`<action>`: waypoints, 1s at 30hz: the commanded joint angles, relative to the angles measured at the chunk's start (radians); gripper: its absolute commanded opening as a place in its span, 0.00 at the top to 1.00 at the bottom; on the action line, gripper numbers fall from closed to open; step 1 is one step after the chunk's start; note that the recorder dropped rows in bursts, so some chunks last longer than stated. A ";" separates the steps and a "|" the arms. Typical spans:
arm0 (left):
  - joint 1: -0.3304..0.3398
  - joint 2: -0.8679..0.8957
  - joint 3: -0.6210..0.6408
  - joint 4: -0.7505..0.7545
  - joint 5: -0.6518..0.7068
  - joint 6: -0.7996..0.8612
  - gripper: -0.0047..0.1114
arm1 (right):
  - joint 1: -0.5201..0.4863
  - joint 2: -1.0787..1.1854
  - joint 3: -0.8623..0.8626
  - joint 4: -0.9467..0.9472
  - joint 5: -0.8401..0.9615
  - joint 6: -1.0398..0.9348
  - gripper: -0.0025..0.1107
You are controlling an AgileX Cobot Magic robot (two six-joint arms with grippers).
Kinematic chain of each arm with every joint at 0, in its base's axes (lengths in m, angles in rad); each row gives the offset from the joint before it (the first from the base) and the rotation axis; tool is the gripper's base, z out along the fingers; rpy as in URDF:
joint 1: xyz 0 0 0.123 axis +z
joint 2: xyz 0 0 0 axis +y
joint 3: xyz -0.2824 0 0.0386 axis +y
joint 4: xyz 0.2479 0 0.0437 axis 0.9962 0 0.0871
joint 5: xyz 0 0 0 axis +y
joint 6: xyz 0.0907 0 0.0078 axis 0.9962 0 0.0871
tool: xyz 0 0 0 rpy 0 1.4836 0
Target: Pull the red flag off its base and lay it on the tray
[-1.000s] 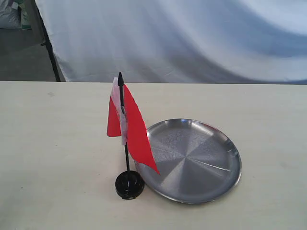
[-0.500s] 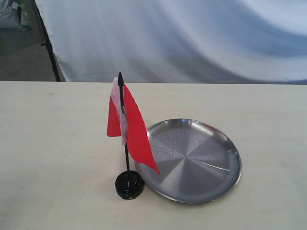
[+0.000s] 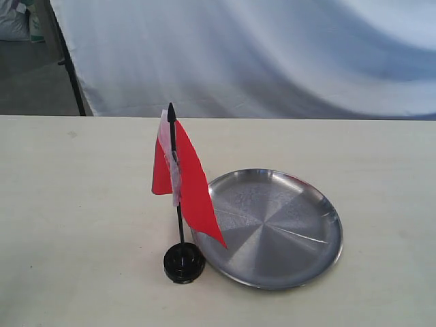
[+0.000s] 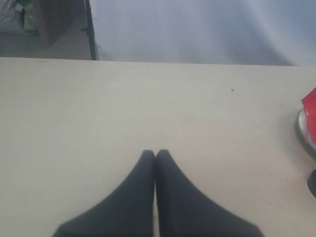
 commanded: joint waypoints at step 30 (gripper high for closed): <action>0.003 -0.003 0.004 -0.002 -0.003 -0.001 0.96 | 0.471 1.517 -0.293 -0.468 -0.590 0.015 0.98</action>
